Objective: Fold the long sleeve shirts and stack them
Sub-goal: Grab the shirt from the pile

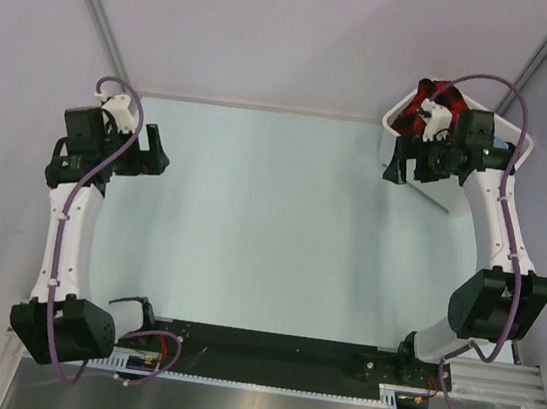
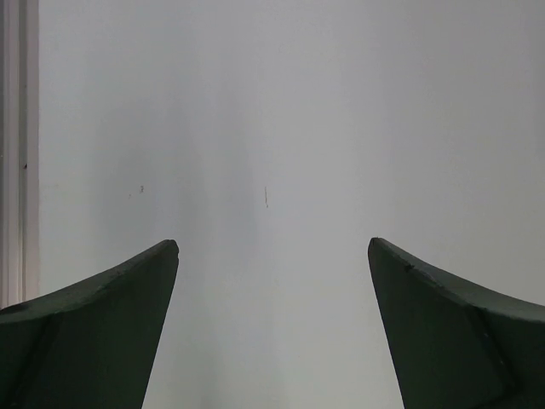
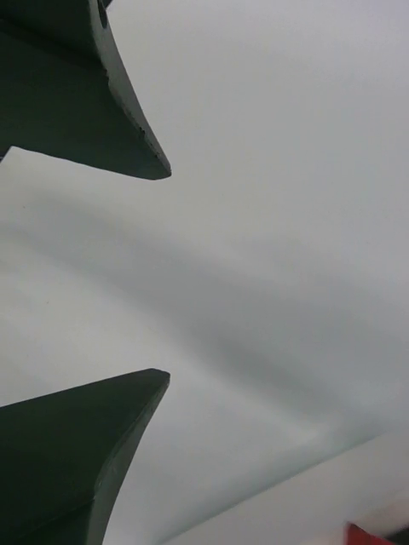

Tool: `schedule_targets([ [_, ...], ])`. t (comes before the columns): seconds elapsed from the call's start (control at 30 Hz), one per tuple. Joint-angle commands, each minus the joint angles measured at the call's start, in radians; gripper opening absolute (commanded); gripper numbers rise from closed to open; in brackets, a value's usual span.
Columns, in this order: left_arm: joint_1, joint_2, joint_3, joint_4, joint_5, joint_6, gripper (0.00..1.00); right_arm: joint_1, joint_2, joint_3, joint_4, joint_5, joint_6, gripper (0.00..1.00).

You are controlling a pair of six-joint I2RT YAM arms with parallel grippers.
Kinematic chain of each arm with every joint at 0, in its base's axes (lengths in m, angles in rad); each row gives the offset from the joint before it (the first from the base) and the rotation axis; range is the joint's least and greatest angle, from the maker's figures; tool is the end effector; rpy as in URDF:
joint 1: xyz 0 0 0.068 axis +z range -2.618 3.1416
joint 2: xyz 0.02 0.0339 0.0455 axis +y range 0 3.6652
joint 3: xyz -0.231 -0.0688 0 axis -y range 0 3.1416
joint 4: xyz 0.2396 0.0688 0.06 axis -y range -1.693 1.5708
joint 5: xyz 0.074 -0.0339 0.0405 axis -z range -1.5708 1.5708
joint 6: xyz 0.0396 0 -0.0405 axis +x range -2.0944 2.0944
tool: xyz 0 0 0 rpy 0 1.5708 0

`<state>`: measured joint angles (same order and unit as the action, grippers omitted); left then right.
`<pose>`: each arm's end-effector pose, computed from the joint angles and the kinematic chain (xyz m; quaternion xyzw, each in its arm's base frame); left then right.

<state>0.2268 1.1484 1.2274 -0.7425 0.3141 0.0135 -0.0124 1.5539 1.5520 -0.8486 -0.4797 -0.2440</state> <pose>0.2438 0.0437 0.3341 -0.0263 0.8900 -0.0877 0.4466 0.3280 0.0142 0.3220 -0.1882 0.8933 0.1767 0.3679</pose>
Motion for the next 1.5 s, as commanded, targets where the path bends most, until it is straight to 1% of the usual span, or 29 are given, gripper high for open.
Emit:
schedule_targets([
  [0.0,-0.001,-0.010,0.062,0.048,-0.010,0.064,0.99,-0.023,0.105,0.218,-0.018,0.007,-0.049,1.00],
  [0.03,-0.001,-0.009,0.075,0.064,-0.042,0.072,0.99,-0.050,0.162,0.326,-0.029,0.003,-0.038,1.00],
  [0.07,-0.001,-0.012,0.084,0.098,-0.128,0.075,0.99,-0.072,0.191,0.385,-0.032,-0.037,-0.006,1.00],
  [0.1,-0.001,-0.015,0.096,0.115,-0.153,0.100,0.99,-0.090,0.215,0.429,-0.021,-0.052,0.009,1.00],
  [0.13,-0.001,-0.016,0.103,0.124,-0.173,0.117,1.00,-0.115,0.257,0.469,-0.008,-0.048,0.026,1.00],
  [0.17,-0.003,-0.019,0.107,0.143,-0.200,0.126,0.99,-0.123,0.277,0.547,0.029,-0.008,0.055,1.00],
  [0.23,-0.003,-0.018,0.122,0.147,-0.202,0.147,0.99,-0.141,0.326,0.614,0.060,0.025,0.067,1.00],
  [0.4,-0.001,-0.007,0.127,0.135,-0.112,0.137,0.99,-0.178,0.520,0.816,0.112,0.093,0.091,1.00],
  [0.47,-0.003,-0.004,0.124,0.137,-0.110,0.135,0.99,-0.173,0.563,0.838,0.135,0.143,0.074,1.00],
  [0.6,-0.001,-0.001,0.104,0.127,-0.127,0.143,0.99,-0.161,0.665,0.852,0.152,0.177,0.032,1.00],
  [0.67,-0.001,-0.006,0.089,0.129,-0.127,0.147,0.99,-0.153,0.698,0.847,0.152,0.213,0.014,1.00],
  [0.7,-0.001,-0.007,0.074,0.129,-0.130,0.148,0.99,-0.149,0.734,0.844,0.148,0.217,0.003,1.00],
  [0.9,-0.001,-0.009,0.035,0.127,-0.156,0.135,0.99,-0.120,0.822,0.816,0.128,0.263,-0.043,1.00],
  [0.93,-0.001,-0.006,0.034,0.127,-0.162,0.132,0.99,-0.120,0.837,0.823,0.115,0.265,-0.043,0.92],
  [0.97,-0.001,0.000,0.032,0.127,-0.167,0.125,0.99,-0.121,0.845,0.865,0.102,0.256,-0.044,0.80],
  [1.0,-0.001,0.005,0.032,0.127,-0.167,0.125,0.99,-0.123,0.854,0.910,0.082,0.244,-0.038,0.66],
  [1.03,-0.001,0.008,0.034,0.130,-0.167,0.118,1.00,-0.127,0.859,0.956,0.041,0.196,-0.032,0.41],
  [1.07,-0.001,0.010,0.035,0.134,-0.167,0.109,0.99,-0.130,0.850,1.032,0.033,0.175,-0.009,0.28],
  [1.1,-0.001,0.020,0.041,0.137,-0.168,0.102,0.99,-0.130,0.830,1.051,0.036,0.161,0.012,0.09],
  [1.13,-0.001,0.023,0.046,0.141,-0.165,0.098,0.99,-0.129,0.804,1.050,0.078,0.132,0.031,0.00],
  [1.17,-0.001,0.031,0.061,0.141,-0.159,0.086,0.99,-0.129,0.722,1.013,0.115,0.103,0.070,0.00],
  [1.2,-0.001,0.045,0.070,0.144,-0.153,0.080,1.00,-0.127,0.678,0.988,0.158,0.072,0.092,0.00],
  [1.23,-0.001,0.053,0.079,0.144,-0.152,0.069,0.99,-0.123,0.628,0.953,0.259,0.017,0.124,0.00],
  [1.27,-0.003,0.062,0.099,0.144,-0.147,0.065,0.99,-0.113,0.551,0.927,0.311,-0.011,0.153,0.00],
  [1.3,-0.003,0.077,0.109,0.146,-0.150,0.057,0.99,-0.106,0.514,0.893,0.359,-0.035,0.217,0.00],
  [1.33,-0.001,0.085,0.116,0.144,-0.150,0.052,0.99,-0.095,0.491,0.890,0.434,-0.063,0.239,0.00],
  [1.4,-0.003,0.102,0.138,0.146,-0.155,0.043,1.00,-0.060,0.437,0.901,0.502,-0.103,0.352,0.00],
  [1.43,0.000,0.105,0.144,0.146,-0.153,0.037,0.99,-0.048,0.425,0.905,0.566,-0.109,0.380,0.00],
  [1.47,-0.001,0.109,0.153,0.147,-0.156,0.031,0.99,-0.029,0.411,0.910,0.595,-0.109,0.406,0.00],
])
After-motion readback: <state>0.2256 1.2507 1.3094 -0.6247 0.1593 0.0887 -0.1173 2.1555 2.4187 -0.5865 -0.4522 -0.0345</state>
